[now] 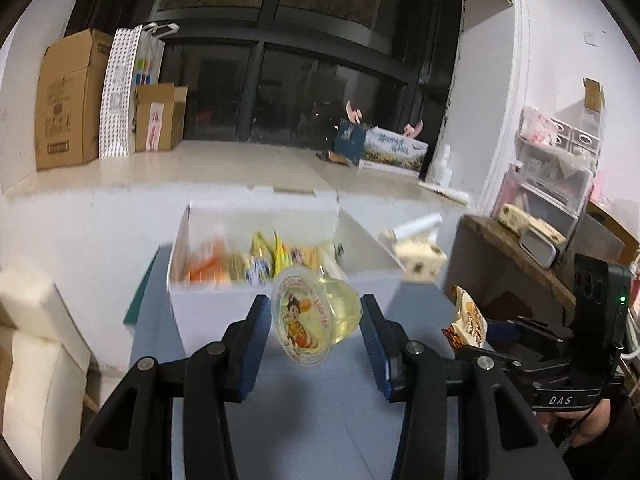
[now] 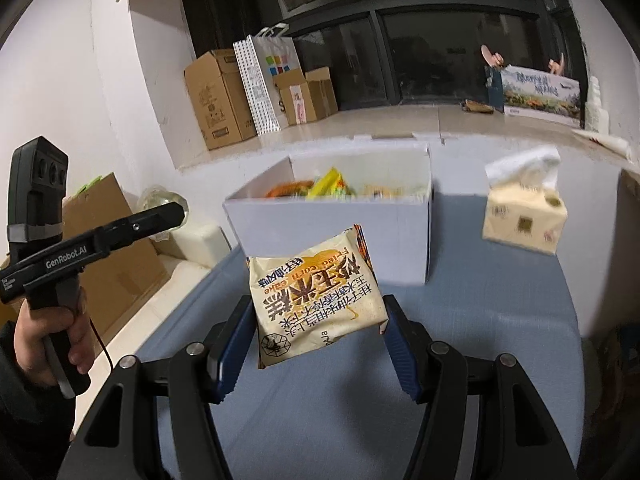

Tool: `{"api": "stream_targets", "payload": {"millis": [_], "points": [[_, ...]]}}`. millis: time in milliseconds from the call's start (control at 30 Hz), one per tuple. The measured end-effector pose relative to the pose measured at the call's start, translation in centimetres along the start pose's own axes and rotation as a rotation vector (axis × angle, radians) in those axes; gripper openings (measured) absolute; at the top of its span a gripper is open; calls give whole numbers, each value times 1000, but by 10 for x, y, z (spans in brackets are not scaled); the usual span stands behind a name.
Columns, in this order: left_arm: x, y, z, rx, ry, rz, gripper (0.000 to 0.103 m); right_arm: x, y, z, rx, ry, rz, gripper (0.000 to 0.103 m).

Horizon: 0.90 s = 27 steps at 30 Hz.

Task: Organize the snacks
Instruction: 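Lower the cracker packet and jelly cup into the box and open both tools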

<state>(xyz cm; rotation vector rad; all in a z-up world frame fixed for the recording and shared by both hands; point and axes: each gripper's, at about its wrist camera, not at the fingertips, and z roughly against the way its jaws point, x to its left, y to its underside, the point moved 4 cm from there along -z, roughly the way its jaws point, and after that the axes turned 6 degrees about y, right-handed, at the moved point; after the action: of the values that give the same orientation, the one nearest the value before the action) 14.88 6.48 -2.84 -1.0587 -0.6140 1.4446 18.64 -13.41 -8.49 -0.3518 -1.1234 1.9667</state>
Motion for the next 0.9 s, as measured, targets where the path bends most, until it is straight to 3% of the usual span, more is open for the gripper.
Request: {"api": "stream_targets", "payload": {"millis": [167,300,467,500,533,567,600,700,900], "points": [[29,-59,-61,22,-27,-3,50,-16,-68,-43,4,9,-11,67],[45,-81,-105,64,-39,-3,50,-30,-110,-86,33,51,-11,67],[57,-92,-142,97,-61,-22,51,-46,-137,-133,90,85,-17,67],[59,-92,-146,108,-58,-16,53,-48,-139,-139,94,91,-16,67],[62,-92,-150,116,-60,-5,73,-49,-141,-144,100,88,-16,68],[67,-91,-151,117,-76,12,89,-51,-141,-149,115,83,-25,76],[70,-91,-150,114,-88,22,103,-52,-140,-153,132,89,-39,92],[75,-91,-142,91,-102,15,103,-57,-132,-157,152,144,-39,103],[66,-93,-107,9,-227,-48,103,-53,-127,-139,92,208,12,103]]}}
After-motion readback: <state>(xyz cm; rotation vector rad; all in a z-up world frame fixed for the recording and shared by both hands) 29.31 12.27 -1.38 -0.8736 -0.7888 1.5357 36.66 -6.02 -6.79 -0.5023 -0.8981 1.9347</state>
